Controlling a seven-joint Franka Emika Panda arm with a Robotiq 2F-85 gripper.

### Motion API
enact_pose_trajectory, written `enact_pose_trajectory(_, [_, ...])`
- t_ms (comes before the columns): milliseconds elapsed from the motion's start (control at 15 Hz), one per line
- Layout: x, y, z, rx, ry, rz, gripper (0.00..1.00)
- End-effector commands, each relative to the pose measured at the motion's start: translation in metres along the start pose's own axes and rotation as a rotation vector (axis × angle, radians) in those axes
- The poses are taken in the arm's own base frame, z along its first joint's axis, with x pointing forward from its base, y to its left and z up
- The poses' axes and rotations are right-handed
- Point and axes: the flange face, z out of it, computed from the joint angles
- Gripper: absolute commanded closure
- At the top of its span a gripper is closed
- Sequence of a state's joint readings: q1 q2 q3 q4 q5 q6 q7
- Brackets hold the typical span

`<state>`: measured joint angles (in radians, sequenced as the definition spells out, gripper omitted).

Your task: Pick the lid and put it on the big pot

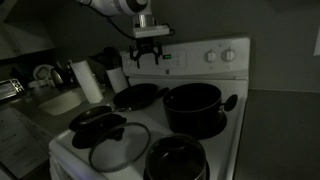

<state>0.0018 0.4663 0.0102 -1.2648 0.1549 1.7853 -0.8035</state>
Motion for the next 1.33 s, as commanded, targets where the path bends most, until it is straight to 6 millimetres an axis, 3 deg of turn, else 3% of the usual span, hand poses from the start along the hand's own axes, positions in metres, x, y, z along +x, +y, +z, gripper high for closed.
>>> enact_pose_trajectory(0, [0.022,-0.006,0.019,-0.022,0.035,-0.048,0.0])
enact_pose_trajectory(400, [0.068,-0.033,0.067,0.051,0.087,-0.173,0.0])
enact_pose_trajectory(600, [0.092,-0.042,0.081,0.025,0.157,-0.24,0.0])
enact_pose_trajectory(667, [0.106,-0.06,0.087,0.008,0.19,-0.257,0.0])
enact_pose_trajectory(800, [0.124,-0.075,0.094,0.012,0.241,-0.331,0.0])
enact_pose_trajectory(867, [0.111,-0.066,0.089,0.003,0.196,-0.263,0.0])
enact_pose_trajectory(1000, [0.123,-0.083,0.096,0.012,0.21,-0.305,0.0])
enact_pose_trajectory(1267, [0.131,-0.086,0.093,-0.021,0.242,-0.287,0.0])
